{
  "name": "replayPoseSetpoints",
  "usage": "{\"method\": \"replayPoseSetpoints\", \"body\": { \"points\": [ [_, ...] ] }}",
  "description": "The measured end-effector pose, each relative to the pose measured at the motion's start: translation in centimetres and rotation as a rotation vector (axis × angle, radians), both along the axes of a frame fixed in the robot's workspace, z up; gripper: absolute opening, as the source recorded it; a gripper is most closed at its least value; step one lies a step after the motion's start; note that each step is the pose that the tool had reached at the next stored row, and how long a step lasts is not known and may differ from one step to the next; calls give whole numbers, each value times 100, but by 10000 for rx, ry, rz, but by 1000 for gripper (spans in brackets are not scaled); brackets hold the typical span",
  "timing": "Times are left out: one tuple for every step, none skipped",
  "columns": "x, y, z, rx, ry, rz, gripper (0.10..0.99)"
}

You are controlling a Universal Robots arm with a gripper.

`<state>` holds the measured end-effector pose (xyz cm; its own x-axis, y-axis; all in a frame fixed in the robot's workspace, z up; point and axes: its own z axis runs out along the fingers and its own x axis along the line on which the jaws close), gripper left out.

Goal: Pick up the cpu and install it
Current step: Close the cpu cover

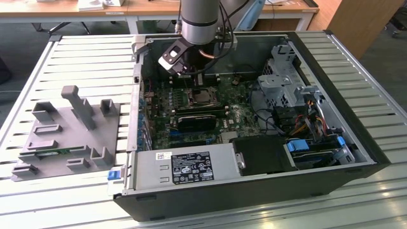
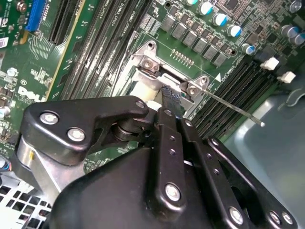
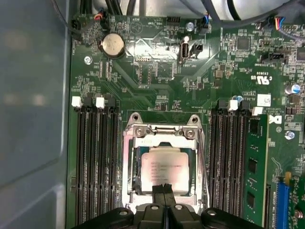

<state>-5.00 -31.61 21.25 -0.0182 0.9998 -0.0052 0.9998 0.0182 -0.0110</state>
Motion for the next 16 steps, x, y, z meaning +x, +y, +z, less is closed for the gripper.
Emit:
{"method": "replayPoseSetpoints", "body": {
  "points": [
    [0, 0, -13, 1, 3, 1, 106],
    [-1, 0, -27, 0, 7, 1, 106],
    [-1, 0, -42, -1, 9, 0, 106],
    [-1, 0, -54, 0, 10, 0, 106],
    [-1, 0, -62, 1, 9, 0, 106],
    [-1, 0, -69, 1, 9, 0, 106],
    [-1, 0, -75, 1, 9, 0, 106],
    [-1, 0, -83, 1, 10, 0, 106],
    [-1, 0, -93, 0, 10, -1, 106],
    [-1, 0, -101, -1, 10, 0, 106],
    [-1, 0, -109, -2, 12, 0, 106],
    [-2, -1, -116, -7, 15, 0, 106],
    [-2, -2, -121, -10, 18, 0, 106],
    [-1, -2, -127, -10, 18, -2, 106],
    [5, -2, -131, -9, 17, -2, 106],
    [21, -1, -133, -8, 18, -3, 106]
  ]
}}
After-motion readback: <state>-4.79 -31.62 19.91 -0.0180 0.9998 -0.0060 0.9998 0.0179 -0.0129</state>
